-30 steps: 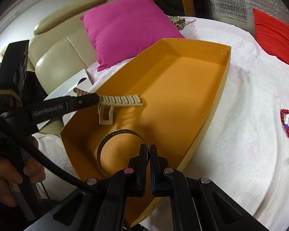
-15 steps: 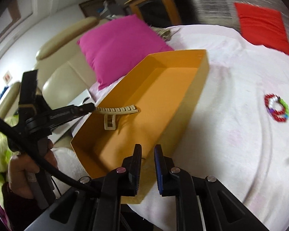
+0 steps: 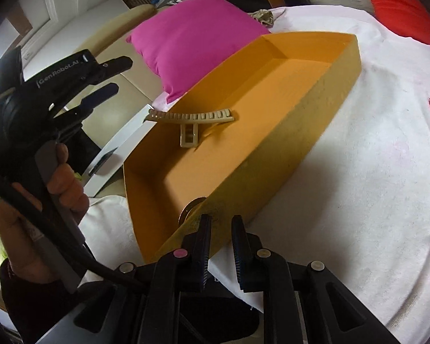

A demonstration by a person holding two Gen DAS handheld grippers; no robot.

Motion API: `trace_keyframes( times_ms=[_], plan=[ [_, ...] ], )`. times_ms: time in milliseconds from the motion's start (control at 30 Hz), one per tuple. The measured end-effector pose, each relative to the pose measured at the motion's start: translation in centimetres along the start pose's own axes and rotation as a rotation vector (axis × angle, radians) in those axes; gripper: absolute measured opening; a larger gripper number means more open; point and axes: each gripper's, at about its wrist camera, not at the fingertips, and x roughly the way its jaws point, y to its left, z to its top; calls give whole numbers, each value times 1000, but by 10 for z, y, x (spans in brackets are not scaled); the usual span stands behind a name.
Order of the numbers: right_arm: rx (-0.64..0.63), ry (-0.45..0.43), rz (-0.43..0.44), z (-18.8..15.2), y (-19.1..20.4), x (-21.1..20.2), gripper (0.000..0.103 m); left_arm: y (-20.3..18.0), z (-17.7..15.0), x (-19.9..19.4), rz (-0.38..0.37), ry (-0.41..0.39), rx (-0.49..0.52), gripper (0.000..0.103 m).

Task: Organize jewelry
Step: 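Open the right gripper to drop the bangle in the box while the left gripper releases the clip, then move both grippers back over the remaining jewelry, then grasp the white pearl bracelet with the right gripper while the left gripper grasps the multicolour bead bracelet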

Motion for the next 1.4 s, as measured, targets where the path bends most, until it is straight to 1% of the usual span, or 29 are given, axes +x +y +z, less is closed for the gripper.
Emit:
trace_keyframes(
  times_ms=[67, 133, 167, 200, 267, 333, 367, 400, 467, 500, 533, 567, 600, 633, 667, 767, 833, 967, 1067, 1100, 1167, 1267, 1333, 1367, 1400],
  plan=[
    [13, -15, -7, 3, -8, -9, 18, -8, -1, 2, -25, 9, 8, 45],
    [38, -43, -32, 6, -25, -27, 18, -27, -3, 4, -71, 23, 26, 45],
    [53, -56, -45, 8, -35, -37, 18, -39, -4, 5, -93, 29, 43, 46],
    [63, -67, -63, 10, -43, -47, 19, -56, -7, 7, -126, 40, 74, 50],
    [90, -98, -124, 11, -69, -74, 23, -88, -15, 10, -182, 63, 132, 56],
    [131, -131, -188, 8, -101, -105, 23, -119, -24, 11, -243, 90, 180, 56],
    [151, -139, -218, 6, -116, -119, 23, -132, -28, 14, -270, 108, 203, 59],
    [173, -139, -256, 5, -135, -134, 23, -147, -33, 18, -297, 136, 230, 62],
    [214, -141, -315, 2, -168, -162, 23, -178, -45, 32, -350, 212, 270, 62],
    [230, -146, -340, 1, -182, -174, 25, -189, -49, 38, -367, 244, 279, 62],
    [242, -142, -360, 2, -196, -185, 30, -202, -57, 47, -391, 292, 292, 62],
    [257, -138, -374, 3, -210, -192, 33, -216, -65, 58, -412, 345, 303, 62],
    [276, -139, -387, 3, -224, -201, 38, -223, -69, 63, -417, 370, 306, 62],
    [302, -140, -389, 4, -241, -211, 41, -233, -76, 72, -421, 404, 315, 62],
    [325, -147, -381, 4, -253, -216, 41, -243, -81, 80, -426, 429, 333, 62],
    [343, -173, -359, 9, -276, -220, 41, -262, -94, 94, -435, 467, 376, 62],
    [332, -174, -359, 7, -285, -224, 41, -277, -101, 105, -446, 488, 403, 62],
    [271, -172, -358, 14, -297, -226, 41, -299, -112, 120, -476, 506, 457, 62],
    [250, -163, -329, 19, -308, -221, 41, -312, -124, 138, -452, 556, 481, 61],
    [253, -155, -319, 21, -312, -219, 41, -315, -128, 144, -448, 580, 486, 55],
    [257, -140, -301, 21, -316, -217, 41, -319, -134, 146, -471, 614, 497, 47],
    [254, -129, -263, 22, -318, -213, 41, -325, -140, 142, -481, 618, 552, 46],
    [255, -118, -237, 22, -320, -210, 41, -325, -147, 145, -481, 650, 568, 37],
    [254, -104, -242, 22, -321, -206, 41, -325, -148, 145, -480, 648, 578, 35],
    [254, -85, -249, 22, -323, -200, 41, -325, -147, 144, -484, 640, 585, 31]
  ],
)
